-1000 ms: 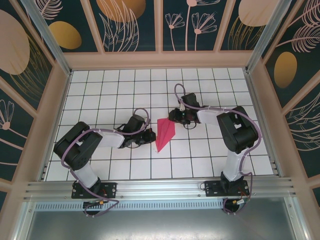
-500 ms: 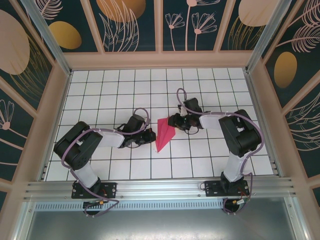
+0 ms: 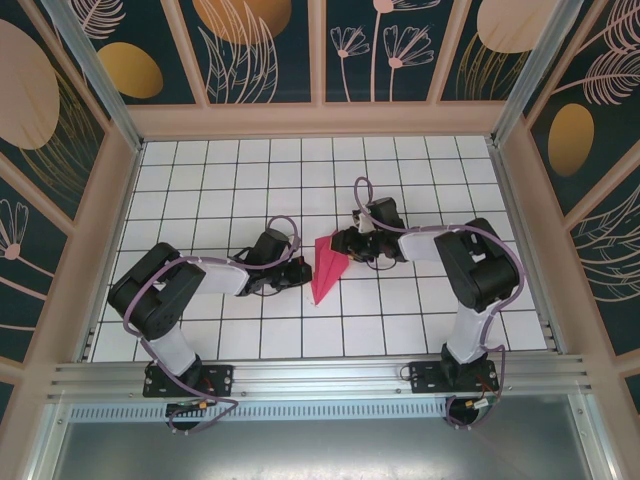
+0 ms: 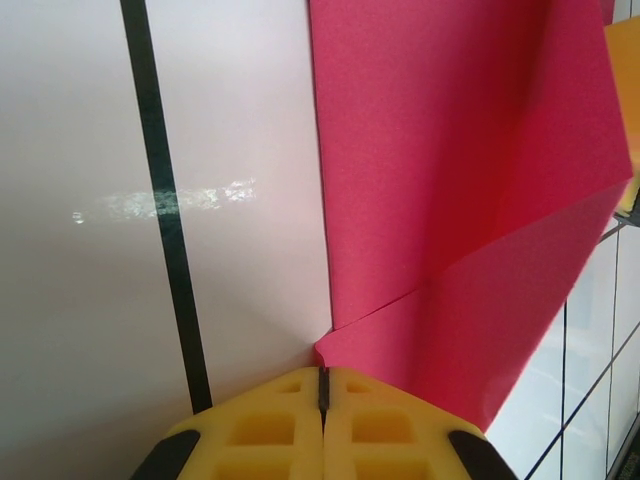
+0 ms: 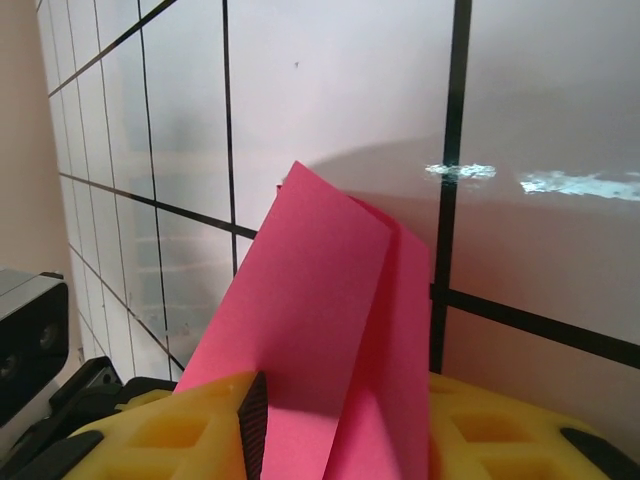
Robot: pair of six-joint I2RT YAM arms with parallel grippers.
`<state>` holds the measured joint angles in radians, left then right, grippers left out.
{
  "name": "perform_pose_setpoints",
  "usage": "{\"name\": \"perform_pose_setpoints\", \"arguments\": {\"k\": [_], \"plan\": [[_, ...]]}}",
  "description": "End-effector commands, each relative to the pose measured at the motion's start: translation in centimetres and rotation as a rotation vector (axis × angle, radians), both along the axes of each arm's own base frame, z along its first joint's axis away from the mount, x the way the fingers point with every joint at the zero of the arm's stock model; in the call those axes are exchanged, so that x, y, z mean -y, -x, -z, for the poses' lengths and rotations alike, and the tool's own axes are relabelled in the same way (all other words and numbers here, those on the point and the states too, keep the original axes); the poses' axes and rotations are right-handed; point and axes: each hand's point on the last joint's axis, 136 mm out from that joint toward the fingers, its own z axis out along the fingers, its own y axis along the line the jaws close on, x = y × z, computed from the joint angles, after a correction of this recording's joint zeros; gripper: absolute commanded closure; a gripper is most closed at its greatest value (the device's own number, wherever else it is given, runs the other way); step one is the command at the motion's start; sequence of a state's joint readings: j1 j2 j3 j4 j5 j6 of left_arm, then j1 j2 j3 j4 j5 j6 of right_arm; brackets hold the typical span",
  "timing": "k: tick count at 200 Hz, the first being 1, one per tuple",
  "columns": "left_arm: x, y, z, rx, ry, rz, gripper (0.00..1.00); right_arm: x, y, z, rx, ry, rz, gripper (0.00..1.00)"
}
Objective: Fold a paper plane with a square sheet of paper (pick it up from the middle)
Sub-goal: Turn over the paper at the center of the table.
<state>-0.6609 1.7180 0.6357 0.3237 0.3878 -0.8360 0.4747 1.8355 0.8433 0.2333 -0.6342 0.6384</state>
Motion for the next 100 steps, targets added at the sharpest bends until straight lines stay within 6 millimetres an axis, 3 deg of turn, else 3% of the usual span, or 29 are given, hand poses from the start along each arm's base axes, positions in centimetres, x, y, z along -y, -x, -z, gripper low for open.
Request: {"name": "perform_pose_setpoints", "arguments": {"k": [1, 53, 100], "plan": [[-0.8, 3.0, 4.0, -0.13, -0.083, 0.041, 0.92, -0.7, 0.6, 0.5, -0.014, -0.037, -0.035, 0.6], [-0.5, 2.7, 3.7, -0.126, -0.071, 0.039, 0.91, -1.3, 0.7, 1.1, -0.032, -0.055, -0.047, 0.67], [0.0, 2.2, 2.9, -0.111, -0.041, 0.029, 0.88, -1.4, 0.5, 0.4, -0.017, -0.054, -0.044, 0.77]]}}
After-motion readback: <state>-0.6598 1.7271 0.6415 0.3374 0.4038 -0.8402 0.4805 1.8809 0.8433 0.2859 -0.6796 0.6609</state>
